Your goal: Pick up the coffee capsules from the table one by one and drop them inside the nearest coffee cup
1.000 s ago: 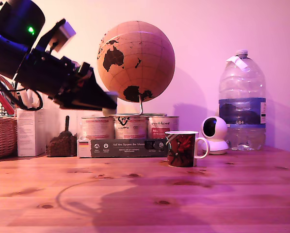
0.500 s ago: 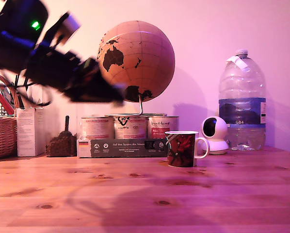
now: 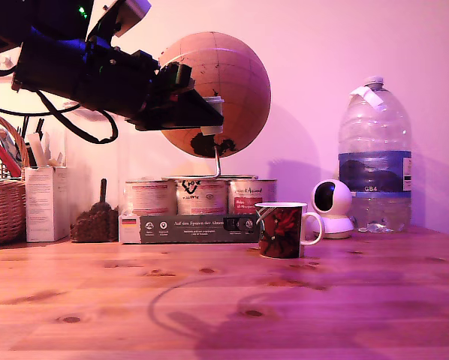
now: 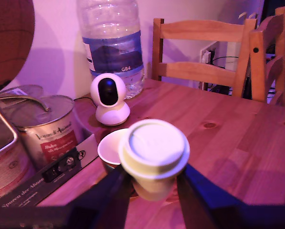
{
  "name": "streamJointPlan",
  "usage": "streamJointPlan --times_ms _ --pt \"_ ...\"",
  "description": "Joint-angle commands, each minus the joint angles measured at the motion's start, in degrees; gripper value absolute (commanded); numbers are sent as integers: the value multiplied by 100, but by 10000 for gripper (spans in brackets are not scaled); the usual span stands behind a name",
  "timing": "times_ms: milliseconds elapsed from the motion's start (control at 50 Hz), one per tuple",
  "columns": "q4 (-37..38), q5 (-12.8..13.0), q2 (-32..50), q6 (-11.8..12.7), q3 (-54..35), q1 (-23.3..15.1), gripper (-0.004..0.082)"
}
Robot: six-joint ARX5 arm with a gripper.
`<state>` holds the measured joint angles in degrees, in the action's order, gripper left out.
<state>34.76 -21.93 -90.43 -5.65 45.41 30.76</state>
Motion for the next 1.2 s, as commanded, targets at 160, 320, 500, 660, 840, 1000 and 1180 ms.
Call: streamJointPlan --times_ms 160,320,500,660,840,1000,1180 --pt "-173 13 -629 116 782 48 142" --pt "-706 13 -1040 116 1390 133 142" --pt "-1290 13 -1491 111 2087 223 142" --pt "-1808 15 -1904 111 2702 286 143" --pt "-2411 22 -2352 109 3418 317 143" --pt "-2933 46 -2734 109 4061 317 143" --pt "-3580 114 -3185 66 4809 317 146"
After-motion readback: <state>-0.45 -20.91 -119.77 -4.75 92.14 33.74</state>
